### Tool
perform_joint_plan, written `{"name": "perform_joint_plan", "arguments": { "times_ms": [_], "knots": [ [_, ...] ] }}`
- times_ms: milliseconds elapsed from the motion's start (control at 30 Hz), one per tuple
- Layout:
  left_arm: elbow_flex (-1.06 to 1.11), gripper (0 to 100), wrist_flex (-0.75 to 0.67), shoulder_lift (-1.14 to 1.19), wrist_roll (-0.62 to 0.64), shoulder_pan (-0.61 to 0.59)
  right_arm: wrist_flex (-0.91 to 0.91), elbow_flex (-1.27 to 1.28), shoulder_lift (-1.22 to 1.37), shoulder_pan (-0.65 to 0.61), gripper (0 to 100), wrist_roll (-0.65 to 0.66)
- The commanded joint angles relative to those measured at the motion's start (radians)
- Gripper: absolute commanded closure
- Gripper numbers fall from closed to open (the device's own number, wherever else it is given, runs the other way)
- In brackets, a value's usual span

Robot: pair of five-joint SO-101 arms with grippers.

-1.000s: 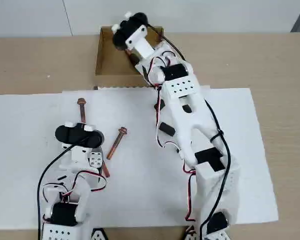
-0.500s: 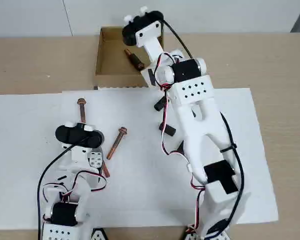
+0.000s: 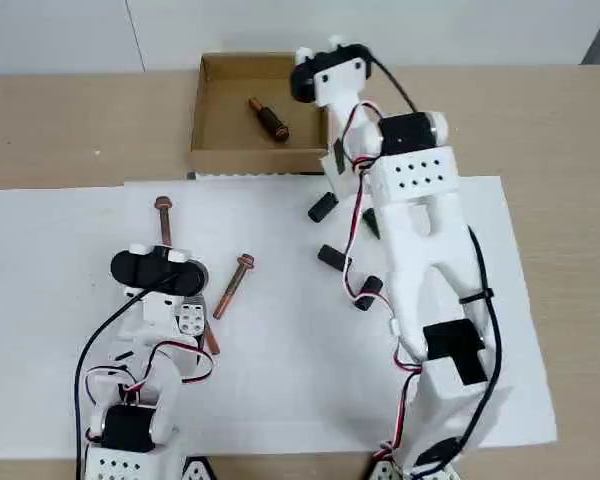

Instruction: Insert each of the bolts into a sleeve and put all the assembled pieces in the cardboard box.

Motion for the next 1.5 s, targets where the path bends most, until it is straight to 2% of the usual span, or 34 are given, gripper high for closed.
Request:
{"name": "perform_joint_plan", "arguments": {
  "times_ms": [0, 100, 267, 467, 800, 1233, 1300, 1400, 1467],
  "knots": [
    [-0.004, 99, 0.003, -0.011, -0.006, -0.002, 0.013, -0.046, 0.033, 0.038, 85.3, -0.005],
    [-0.004, 99, 0.003, -0.011, -0.006, -0.002, 0.013, -0.046, 0.088, 0.054, 85.2, 0.02],
    [-0.004, 99, 0.003, -0.011, -0.006, -0.002, 0.013, -0.046, 0.16, 0.054, 85.2, 0.181],
    [-0.004, 99, 0.003, -0.011, -0.006, -0.002, 0.004, -0.051, 0.254, 0.054, 85.2, 0.245],
    [-0.004, 99, 0.003, -0.011, -0.005, -0.002, -0.068, -0.052, 0.346, 0.088, 85.2, 0.259],
    [-0.004, 99, 0.003, -0.011, -0.005, -0.002, -0.061, -0.052, 0.392, 0.131, 85.7, 0.293],
    [-0.004, 99, 0.003, -0.011, -0.005, -0.002, -0.061, -0.049, 0.392, 0.133, 89.2, 0.293],
    [-0.004, 99, 0.003, -0.011, -0.005, -0.002, -0.059, -0.048, 0.392, 0.133, 99.8, 0.293],
    [-0.004, 99, 0.003, -0.011, -0.005, -0.002, -0.048, -0.048, 0.392, 0.133, 99.3, 0.29]
  ]
}}
